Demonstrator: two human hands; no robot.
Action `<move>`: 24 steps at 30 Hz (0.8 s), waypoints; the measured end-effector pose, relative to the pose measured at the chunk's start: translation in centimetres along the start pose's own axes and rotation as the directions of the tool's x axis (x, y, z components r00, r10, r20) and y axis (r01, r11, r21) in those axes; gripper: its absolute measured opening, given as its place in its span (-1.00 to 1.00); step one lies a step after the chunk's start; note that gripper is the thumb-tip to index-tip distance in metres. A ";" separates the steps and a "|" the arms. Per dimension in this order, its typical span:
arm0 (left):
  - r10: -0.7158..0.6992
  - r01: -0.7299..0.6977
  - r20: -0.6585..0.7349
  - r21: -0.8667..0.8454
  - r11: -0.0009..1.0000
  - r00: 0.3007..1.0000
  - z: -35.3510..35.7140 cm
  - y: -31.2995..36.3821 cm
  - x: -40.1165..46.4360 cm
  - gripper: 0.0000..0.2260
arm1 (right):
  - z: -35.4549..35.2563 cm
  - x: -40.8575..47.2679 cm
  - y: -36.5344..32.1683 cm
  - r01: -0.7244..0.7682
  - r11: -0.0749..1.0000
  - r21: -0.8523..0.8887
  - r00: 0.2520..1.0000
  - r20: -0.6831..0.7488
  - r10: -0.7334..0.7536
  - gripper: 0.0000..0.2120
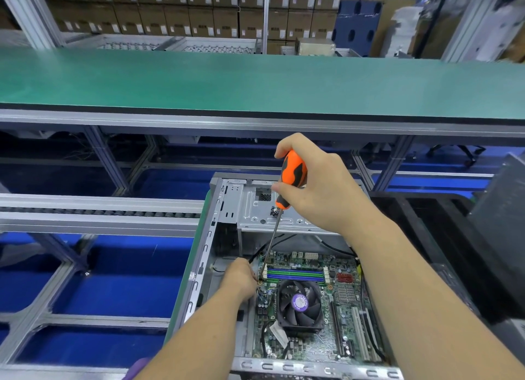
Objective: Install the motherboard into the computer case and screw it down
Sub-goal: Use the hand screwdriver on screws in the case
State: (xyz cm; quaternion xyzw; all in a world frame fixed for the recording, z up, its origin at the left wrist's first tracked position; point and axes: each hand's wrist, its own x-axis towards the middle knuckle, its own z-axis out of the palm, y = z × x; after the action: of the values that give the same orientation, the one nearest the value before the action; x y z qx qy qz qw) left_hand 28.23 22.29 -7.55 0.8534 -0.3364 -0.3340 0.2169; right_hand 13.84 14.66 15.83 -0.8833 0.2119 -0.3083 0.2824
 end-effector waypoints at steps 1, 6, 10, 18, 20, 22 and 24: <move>0.005 -0.005 -0.003 -0.003 1.000 1.000 0.0 -0.1 0.0 -0.75 | 0.0 0.0 0.0 0.000 1.000 -0.002 1.000 -0.001 0.000 -0.61; 0.081 -0.080 0.007 -0.034 0.996 0.997 0.1 -0.2 0.3 -0.69 | 0.1 0.0 0.1 -0.008 1.000 -0.007 1.000 0.012 0.008 -0.62; 0.104 -0.104 0.037 0.008 0.995 0.994 0.2 -0.3 0.3 -0.69 | 0.1 -0.1 0.0 -0.007 1.000 -0.018 1.000 0.013 0.007 -0.62; 0.095 -0.097 0.032 0.054 0.994 0.995 0.2 -0.1 0.0 -0.68 | 0.1 -0.1 -0.1 -0.012 1.000 -0.018 1.000 -0.002 0.012 -0.63; 0.090 -0.091 0.028 0.049 0.995 0.996 0.1 0.1 -0.2 -0.72 | 0.0 -0.1 -0.2 -0.015 1.000 -0.012 1.000 0.001 0.015 -0.63; 0.090 -0.091 0.022 0.050 0.995 0.996 0.0 0.3 -0.2 -0.77 | -0.1 -0.2 -0.3 -0.010 1.000 -0.006 1.000 0.004 0.010 -0.64; 0.098 -0.098 0.016 0.049 0.994 0.995 -0.1 0.3 -0.2 -0.78 | 0.0 -0.3 -0.4 -0.003 1.000 -0.003 1.000 0.005 0.003 -0.64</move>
State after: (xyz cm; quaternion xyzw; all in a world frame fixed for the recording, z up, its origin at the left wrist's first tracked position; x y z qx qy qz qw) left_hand 28.03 22.26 -7.20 0.8387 -0.3874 -0.3203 0.2096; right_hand 13.70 15.06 15.97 -0.8842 0.2130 -0.3054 0.2821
